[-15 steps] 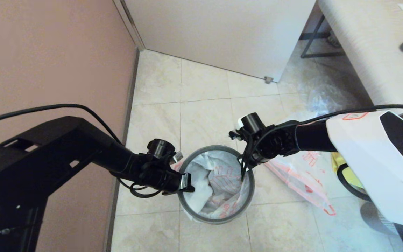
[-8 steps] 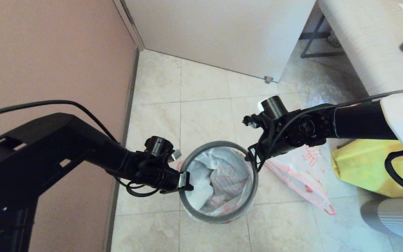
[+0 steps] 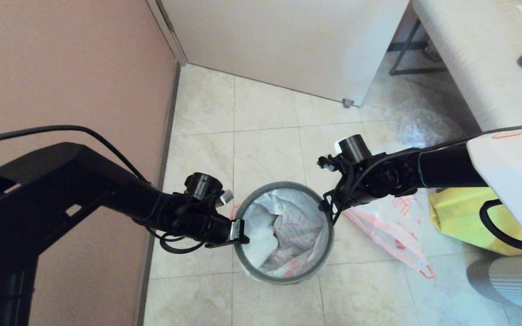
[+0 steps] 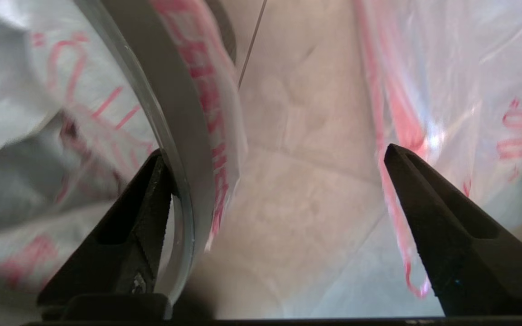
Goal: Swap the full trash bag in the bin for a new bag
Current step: Place the trash can ring on the trash can
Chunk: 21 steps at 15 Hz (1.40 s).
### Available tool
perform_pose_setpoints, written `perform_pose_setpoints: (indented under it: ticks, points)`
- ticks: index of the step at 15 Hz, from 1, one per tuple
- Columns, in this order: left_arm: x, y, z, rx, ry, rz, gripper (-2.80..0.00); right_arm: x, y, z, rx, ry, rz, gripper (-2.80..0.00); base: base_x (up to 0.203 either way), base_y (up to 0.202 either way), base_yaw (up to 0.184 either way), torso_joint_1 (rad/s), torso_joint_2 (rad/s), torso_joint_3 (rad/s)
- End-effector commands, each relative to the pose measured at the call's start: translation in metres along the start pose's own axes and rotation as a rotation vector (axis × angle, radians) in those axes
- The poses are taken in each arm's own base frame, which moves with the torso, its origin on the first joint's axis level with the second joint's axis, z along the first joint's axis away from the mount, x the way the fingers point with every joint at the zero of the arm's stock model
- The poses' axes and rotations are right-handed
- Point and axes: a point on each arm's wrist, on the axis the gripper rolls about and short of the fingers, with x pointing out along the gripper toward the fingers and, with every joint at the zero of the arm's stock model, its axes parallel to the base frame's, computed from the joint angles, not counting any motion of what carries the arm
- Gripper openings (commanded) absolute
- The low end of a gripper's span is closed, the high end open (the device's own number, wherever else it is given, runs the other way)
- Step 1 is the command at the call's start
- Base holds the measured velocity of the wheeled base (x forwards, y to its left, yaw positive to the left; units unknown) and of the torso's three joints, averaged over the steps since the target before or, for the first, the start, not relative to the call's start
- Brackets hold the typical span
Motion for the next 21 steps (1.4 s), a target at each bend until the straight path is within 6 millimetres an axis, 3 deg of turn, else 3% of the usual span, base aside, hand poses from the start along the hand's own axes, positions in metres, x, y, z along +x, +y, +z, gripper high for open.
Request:
perform_pose_setpoints:
  ticks: [1,5,10,16,21]
  points:
    - [-0.001,-0.005,-0.001,0.008,-0.001,-0.012,-2.80,0.015,0.001,-0.007,-0.011,0.024,-0.012,0.00,0.000,0.000,0.000,0.000,0.00,0.000]
    - [0.000,-0.010,-0.003,0.017,0.006,-0.021,-2.80,0.034,-0.002,-0.015,-0.022,0.042,-0.030,0.00,0.000,0.000,0.000,0.000,0.00,0.000]
    - [0.000,-0.012,-0.003,0.020,0.006,-0.023,-2.80,0.042,0.001,-0.016,-0.019,0.020,0.043,0.00,0.000,0.000,0.000,0.000,0.00,0.000]
    - [0.001,-0.011,-0.003,0.019,0.007,-0.021,-2.80,0.010,-0.004,-0.018,-0.046,-0.018,0.176,0.00,0.000,0.000,0.000,0.000,0.00,0.000]
    - [-0.001,-0.013,-0.002,0.022,0.001,-0.024,-2.80,-0.006,-0.032,-0.027,-0.019,-0.105,0.169,0.00,0.000,0.000,0.000,0.000,0.00,0.000]
